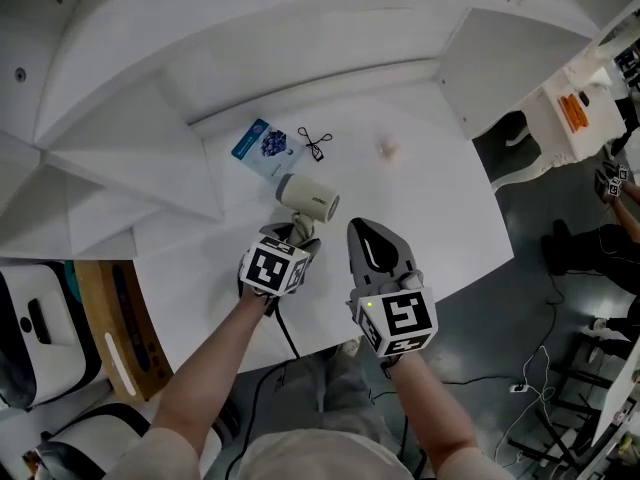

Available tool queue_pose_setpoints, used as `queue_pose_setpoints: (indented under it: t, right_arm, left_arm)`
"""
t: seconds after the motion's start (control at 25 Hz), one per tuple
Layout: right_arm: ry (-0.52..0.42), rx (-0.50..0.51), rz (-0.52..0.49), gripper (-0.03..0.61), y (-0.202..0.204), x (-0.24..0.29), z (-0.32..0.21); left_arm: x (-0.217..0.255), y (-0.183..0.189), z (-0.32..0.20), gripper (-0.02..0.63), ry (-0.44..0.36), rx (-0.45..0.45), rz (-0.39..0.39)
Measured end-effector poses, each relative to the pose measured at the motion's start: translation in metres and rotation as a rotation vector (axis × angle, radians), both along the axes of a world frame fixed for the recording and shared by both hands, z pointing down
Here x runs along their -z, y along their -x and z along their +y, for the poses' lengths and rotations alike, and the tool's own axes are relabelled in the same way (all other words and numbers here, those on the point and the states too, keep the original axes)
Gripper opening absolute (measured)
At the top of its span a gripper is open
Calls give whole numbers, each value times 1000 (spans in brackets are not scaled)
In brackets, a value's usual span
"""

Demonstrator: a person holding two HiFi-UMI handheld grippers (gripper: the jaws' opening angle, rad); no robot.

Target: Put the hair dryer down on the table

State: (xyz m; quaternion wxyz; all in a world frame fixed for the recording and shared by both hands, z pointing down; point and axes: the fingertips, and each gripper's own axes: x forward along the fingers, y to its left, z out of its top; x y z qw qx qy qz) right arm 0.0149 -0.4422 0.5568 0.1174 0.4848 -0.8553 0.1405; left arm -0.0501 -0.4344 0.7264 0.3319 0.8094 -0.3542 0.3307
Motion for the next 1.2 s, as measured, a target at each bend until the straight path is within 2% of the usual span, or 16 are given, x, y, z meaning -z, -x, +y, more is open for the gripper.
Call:
queue_pose_setpoints:
  t: [0.28,0.48,0.64,0.88,1.2]
  right_arm:
    - [11,-4,-3,21,-2,-3,6]
    - [28,-8,-21,21,-8,-2,11]
    - [38,-6,-39,21,-9,0,16]
    - [58,-16,-61,21,-16,-3,22]
    - [73,-27,-80,21,-26,-7,27]
  left_arm:
    - [-29,0,7,242,67,-10,-32]
    - [-34,-2,6,242,49,-20,-61]
    - [-41,-3,10,242,34,-45,-121]
    - [-46,-5,10,242,29,-36,-121]
    - [-35,-5,4,251,-80,6,-112]
